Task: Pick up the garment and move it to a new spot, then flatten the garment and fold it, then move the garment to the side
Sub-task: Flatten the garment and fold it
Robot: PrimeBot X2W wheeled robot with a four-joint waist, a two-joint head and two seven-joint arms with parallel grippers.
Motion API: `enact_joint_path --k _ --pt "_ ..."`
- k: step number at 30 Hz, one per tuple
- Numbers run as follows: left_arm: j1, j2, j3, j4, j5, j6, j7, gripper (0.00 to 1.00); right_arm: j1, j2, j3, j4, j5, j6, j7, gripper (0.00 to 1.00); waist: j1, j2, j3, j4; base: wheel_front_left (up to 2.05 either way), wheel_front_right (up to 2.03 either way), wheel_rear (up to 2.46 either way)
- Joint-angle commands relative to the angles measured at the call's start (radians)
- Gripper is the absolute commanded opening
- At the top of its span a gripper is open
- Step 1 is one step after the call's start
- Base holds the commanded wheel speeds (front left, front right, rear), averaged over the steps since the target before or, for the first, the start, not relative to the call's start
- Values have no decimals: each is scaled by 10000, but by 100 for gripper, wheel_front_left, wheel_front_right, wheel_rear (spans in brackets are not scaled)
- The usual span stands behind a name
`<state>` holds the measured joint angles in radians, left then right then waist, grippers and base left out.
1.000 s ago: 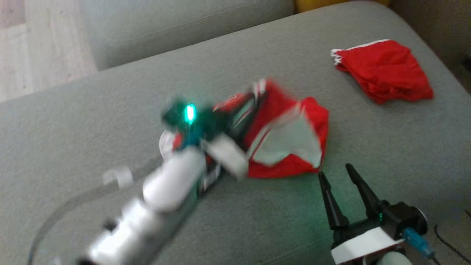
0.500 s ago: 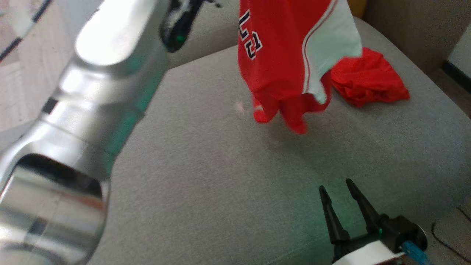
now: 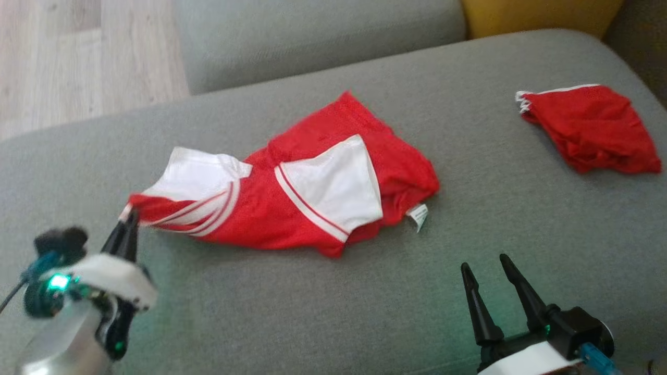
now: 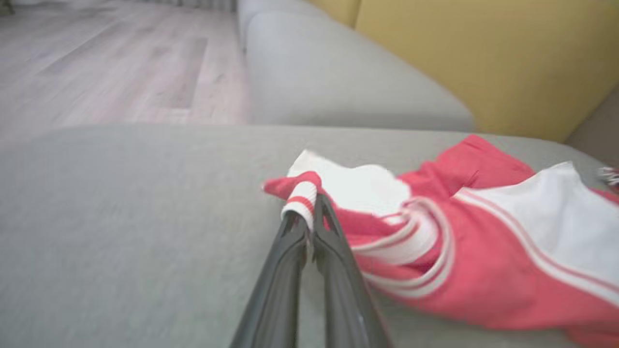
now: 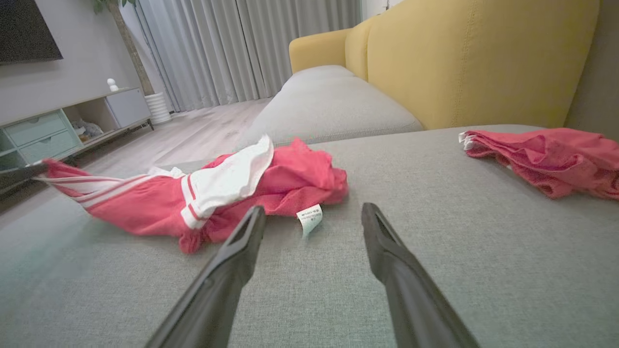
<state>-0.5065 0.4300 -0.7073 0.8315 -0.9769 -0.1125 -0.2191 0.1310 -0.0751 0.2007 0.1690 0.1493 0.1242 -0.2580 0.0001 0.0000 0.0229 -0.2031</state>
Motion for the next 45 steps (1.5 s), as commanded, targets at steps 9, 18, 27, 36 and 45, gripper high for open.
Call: enact_joint_path --k 9,18,27,36,45 --pt "-363 829 863 -325 751 535 -416 100 -313 -227 54 -255 -20 65 -38 100 -1 0 335 661 0 0 0" --pt "-1403 1327 778 -2120 2263 807 -200 100 -462 -360 129 -307 -3 65 -38 100 -1 0 443 781 0 0 0" --pt "-4253 1122 161 -1542 2528 193 2312 100 -1315 -560 401 -446 -6 65 -38 100 -1 0 2161 443 0 0 0" --pt "-5790 1574 -832 250 2802 -141 4450 100 -2290 -462 778 -476 96 65 -38 100 -1 0 3570 -345 0 0 0" --pt "-5918 2017 -1457 303 2133 -179 4932 100 -2590 -283 784 -617 103 65 -38 100 -1 0 4189 -674 0 0 0"
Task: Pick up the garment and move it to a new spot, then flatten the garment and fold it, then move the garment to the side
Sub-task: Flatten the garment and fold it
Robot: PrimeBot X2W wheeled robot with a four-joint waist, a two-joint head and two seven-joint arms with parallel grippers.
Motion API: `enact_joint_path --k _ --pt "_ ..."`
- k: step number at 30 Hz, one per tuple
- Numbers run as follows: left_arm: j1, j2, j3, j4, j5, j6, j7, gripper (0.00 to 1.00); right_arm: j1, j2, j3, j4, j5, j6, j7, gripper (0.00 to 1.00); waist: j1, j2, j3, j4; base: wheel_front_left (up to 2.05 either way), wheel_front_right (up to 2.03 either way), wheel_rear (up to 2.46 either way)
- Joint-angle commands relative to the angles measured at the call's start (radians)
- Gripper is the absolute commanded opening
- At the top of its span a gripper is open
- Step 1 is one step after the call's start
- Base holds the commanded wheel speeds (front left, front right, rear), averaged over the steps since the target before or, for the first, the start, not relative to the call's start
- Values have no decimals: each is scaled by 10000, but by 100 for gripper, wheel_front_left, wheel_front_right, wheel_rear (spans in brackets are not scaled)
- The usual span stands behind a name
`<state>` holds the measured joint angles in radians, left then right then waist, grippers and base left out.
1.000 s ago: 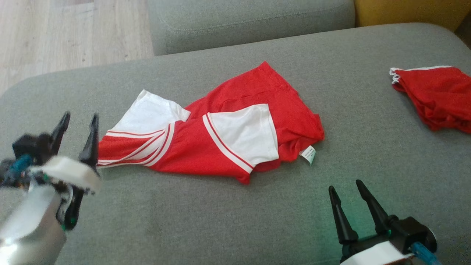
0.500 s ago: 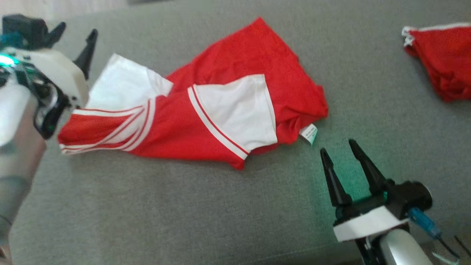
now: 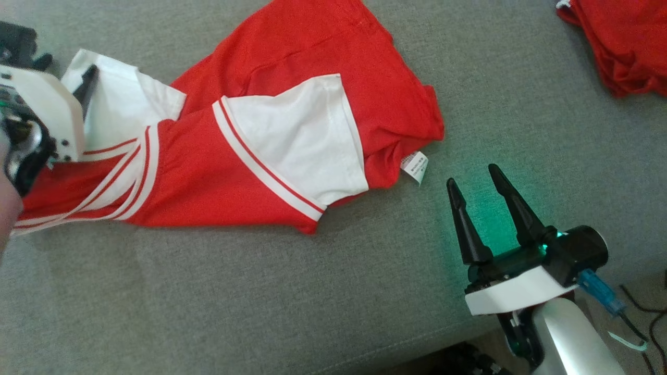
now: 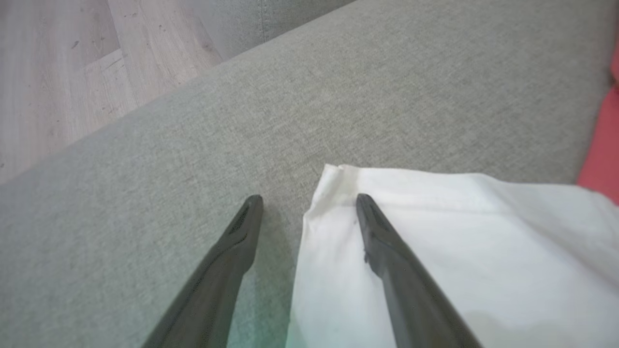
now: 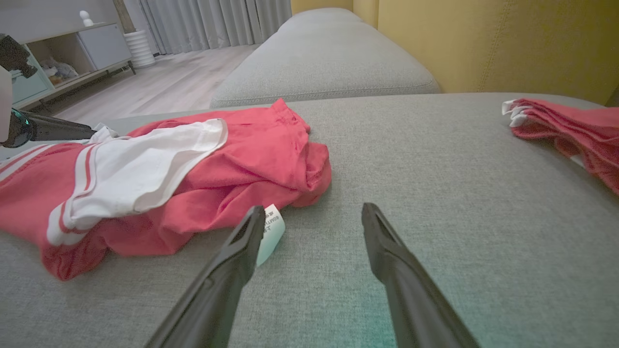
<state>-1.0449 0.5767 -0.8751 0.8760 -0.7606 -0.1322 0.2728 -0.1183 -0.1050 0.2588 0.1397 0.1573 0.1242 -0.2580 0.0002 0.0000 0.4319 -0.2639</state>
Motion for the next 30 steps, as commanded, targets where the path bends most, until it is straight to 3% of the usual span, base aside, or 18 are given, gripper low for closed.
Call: enact_joint_path --k 1,4,5,6,7,13,18,22,25,30 --pt "-573 620 13 -209 -139 18 90 100 -124 30 205 -320 13 65 -38 100 -2 0 163 -85 0 0 0" --pt "-618 722 -283 -299 -315 17 249 100 -161 43 209 -301 2 65 -38 100 -2 0 212 -118 0 0 0" --pt "-638 764 -385 -367 -361 17 251 76 -181 49 206 -298 0 65 -38 100 -2 0 221 -129 0 0 0" --pt "-656 808 -477 -454 -430 17 229 28 -206 54 205 -296 -4 65 -38 100 -2 0 230 -138 0 0 0" --pt "-678 849 -564 -554 -506 17 186 0 -234 56 202 -293 -6 65 -38 100 -2 0 233 -146 0 0 0" --pt "-965 990 -969 -1114 -822 17 -225 0 -446 -70 -51 -162 38 65 -38 100 -2 0 188 5 0 0 0" --pt "-1581 997 -1231 -1725 -838 16 -1092 0 -1450 -518 -117 257 1132 65 -38 100 -2 0 17 419 0 0 0" --pt "-2045 902 -1499 -2229 -724 16 -1609 0 -2961 -1715 1050 1274 2277 65 34 100 -2 0 -83 940 0 0 0" --pt "-2308 839 -1691 -2518 -661 16 -1876 0 -4359 -2504 2255 2125 3261 65 779 100 -2 0 -101 1360 0 0 0" --pt "-2586 867 -1918 -2848 -593 16 -2205 0 -6408 -2890 3801 3740 4203 65 1781 100 -2 0 -31 1834 0 0 0"
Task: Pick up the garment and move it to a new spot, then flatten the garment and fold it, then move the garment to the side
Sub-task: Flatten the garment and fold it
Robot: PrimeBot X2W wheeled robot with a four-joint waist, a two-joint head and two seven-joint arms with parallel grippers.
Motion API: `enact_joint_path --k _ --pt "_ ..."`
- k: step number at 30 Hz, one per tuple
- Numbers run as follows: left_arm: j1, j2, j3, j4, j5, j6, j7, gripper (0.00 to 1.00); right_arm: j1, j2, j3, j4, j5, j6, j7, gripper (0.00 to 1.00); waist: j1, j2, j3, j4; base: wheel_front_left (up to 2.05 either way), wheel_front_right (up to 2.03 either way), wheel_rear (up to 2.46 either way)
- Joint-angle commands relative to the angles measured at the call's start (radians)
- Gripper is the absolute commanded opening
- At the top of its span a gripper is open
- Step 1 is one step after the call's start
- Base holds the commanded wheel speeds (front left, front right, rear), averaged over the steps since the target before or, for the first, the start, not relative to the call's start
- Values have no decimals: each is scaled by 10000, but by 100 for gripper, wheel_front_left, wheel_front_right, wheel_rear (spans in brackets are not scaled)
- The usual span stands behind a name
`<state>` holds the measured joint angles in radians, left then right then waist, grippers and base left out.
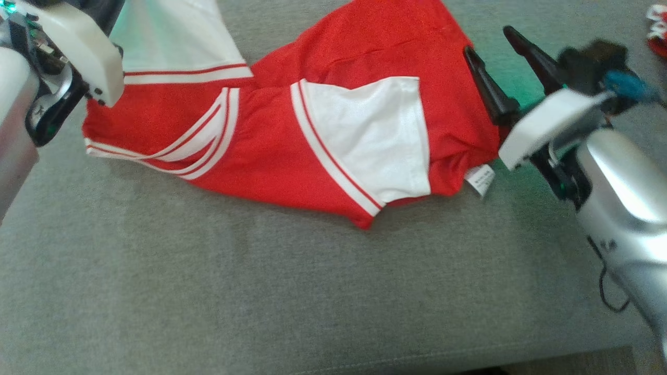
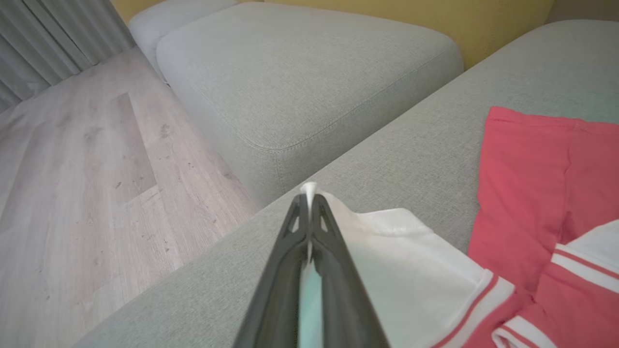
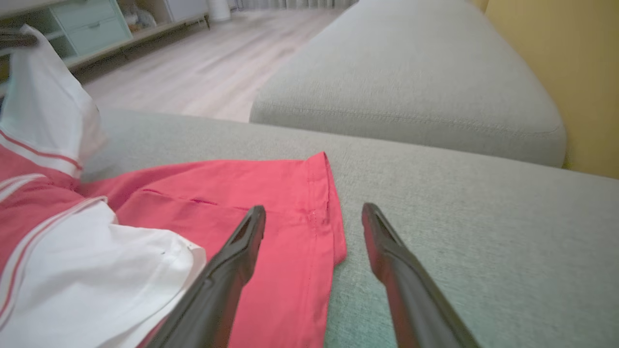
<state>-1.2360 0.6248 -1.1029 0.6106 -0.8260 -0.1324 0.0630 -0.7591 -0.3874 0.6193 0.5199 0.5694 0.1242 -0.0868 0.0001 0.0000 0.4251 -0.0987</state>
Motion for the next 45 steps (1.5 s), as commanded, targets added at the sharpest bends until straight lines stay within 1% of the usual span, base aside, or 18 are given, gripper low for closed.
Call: enact_joint_path --k 1,3,7,11,15,16,18,21,24,25,26,27,28,30,31,33,39,45 --pt "-714 406 326 -261 42 18 -130 0 -337 -14 436 293 168 65 181 100 -1 0 71 246 0 0 0" --pt "-788 437 260 -364 24 18 -159 0 -943 142 754 1089 261 65 316 100 -1 0 130 362 0 0 0" --pt "-939 446 126 -492 37 18 -177 0 -1928 485 1333 2697 -134 65 327 100 -1 0 251 552 0 0 0" --pt "-1031 419 11 -547 50 18 -206 0 -2500 899 1822 3783 -310 65 53 100 -1 0 315 673 0 0 0" --pt "-1043 396 -115 -546 27 18 -203 0 -2802 1181 2219 4541 -235 65 -269 99 -1 0 316 758 0 0 0" --pt "-1046 398 -145 -541 24 18 -200 0 -2854 1227 2286 4716 -181 65 -321 89 -1 0 312 774 0 0 0" --pt "-1052 394 -202 -539 13 18 -198 0 -2929 1320 2379 5042 -24 65 -370 89 -1 0 297 807 0 0 0" --pt "-1081 372 -287 -544 -8 18 -195 0 -3044 1389 2486 5423 197 65 -459 93 -1 0 283 872 0 0 0" --pt "-1110 371 -367 -519 -21 18 -209 0 -3136 1436 2583 5676 444 65 -546 90 -1 0 263 914 0 0 0" --pt "-1113 368 -393 -509 -33 18 -208 0 -3168 1448 2632 5732 516 65 -571 83 -1 0 253 924 0 0 0" --pt "-1113 368 -393 -509 -33 18 -208 0 -3168 1448 2632 5732 516 65 -571 83 -1 0 253 924 0 0 0" --pt "-1115 366 -418 -497 -44 18 -208 0 -3195 1454 2686 5784 579 65 -596 73 -1 0 242 933 0 0 0" --pt "-1116 365 -443 -486 -51 18 -212 0 -3215 1461 2732 5824 653 65 -630 63 -1 0 228 942 0 0 0" --pt "-1112 362 -487 -463 -76 18 -225 0 -3242 1478 2843 5892 786 65 -674 34 -1 0 198 956 0 0 0" --pt "-1110 361 -505 -450 -91 17 -235 0 -3246 1483 2908 5918 849 65 -685 24 -1 0 181 961 0 0 0" --pt "-1112 363 -545 -425 -113 17 -256 0 -3276 1484 3047 5952 955 65 -719 0 -1 0 151 967 0 0 0" --pt "-1152 394 -666 -372 -50 17 -537 0 -3481 1496 3416 6096 1001 65 -1177 0 -1 0 -110 909 0 0 0" --pt "-1236 378 -589 -248 223 22 -1566 0 -3709 1443 3386 6002 1282 65 -1590 0 -1 0 -908 742 0 0 0"
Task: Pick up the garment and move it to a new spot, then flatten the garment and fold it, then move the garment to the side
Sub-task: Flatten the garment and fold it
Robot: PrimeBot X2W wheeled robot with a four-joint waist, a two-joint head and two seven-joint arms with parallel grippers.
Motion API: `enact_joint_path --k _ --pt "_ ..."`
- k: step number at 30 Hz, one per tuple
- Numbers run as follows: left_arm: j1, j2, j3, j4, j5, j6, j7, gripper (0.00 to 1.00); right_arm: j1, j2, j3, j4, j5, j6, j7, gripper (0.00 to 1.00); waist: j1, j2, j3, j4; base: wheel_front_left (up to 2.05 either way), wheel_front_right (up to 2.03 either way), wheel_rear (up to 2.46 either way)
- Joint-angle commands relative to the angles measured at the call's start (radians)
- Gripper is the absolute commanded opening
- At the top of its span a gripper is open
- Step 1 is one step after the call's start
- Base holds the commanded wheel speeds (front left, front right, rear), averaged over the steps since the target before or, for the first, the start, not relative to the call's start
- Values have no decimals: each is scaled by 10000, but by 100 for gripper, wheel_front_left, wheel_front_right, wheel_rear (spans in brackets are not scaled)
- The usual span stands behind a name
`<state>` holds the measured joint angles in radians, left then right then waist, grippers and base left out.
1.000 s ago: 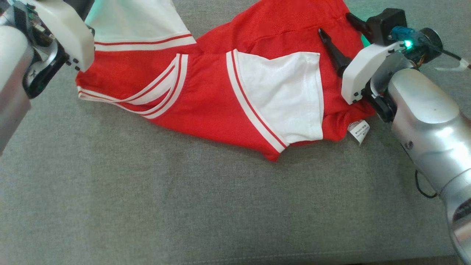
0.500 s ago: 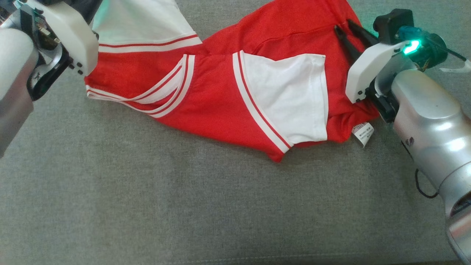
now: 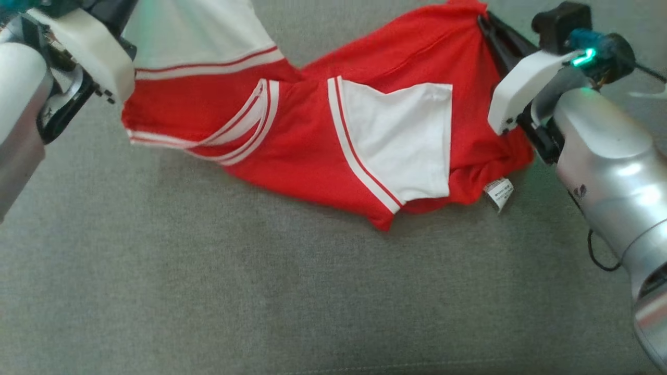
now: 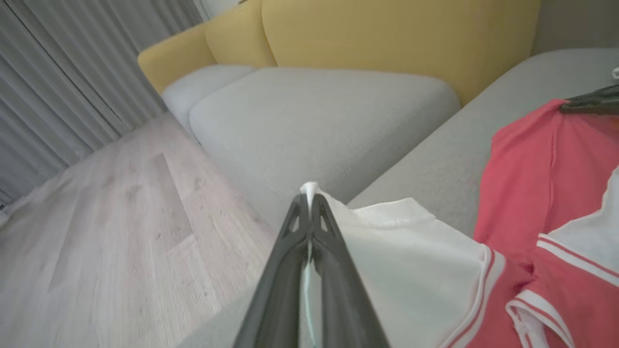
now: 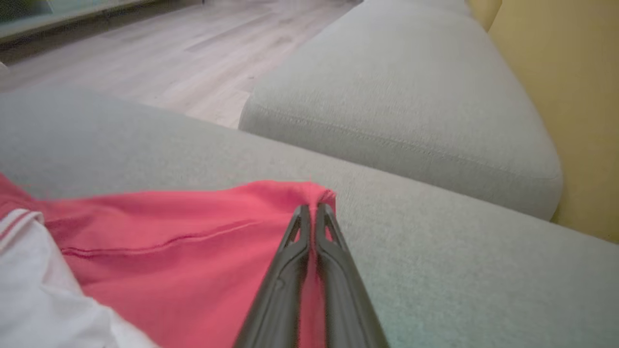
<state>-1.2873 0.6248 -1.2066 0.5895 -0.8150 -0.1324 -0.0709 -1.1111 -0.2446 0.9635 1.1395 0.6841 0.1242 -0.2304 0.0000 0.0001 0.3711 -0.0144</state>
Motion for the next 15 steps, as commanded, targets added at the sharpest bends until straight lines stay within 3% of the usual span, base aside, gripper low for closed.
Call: enact_joint_path --k 1,9,15 --pt "-760 371 489 -5 162 30 -452 0 -241 -18 -115 -226 219 65 -191 0 0 -1 -539 -128 0 0 0" --pt "-935 623 836 -186 331 39 -1695 0 -465 -627 -676 -833 875 65 -305 0 0 -1 -2302 -390 0 0 0" --pt "-800 1062 1356 -1174 -175 24 -1870 0 -316 -2032 -1148 -2000 1167 65 -311 0 0 -1 -3439 -239 0 0 0"
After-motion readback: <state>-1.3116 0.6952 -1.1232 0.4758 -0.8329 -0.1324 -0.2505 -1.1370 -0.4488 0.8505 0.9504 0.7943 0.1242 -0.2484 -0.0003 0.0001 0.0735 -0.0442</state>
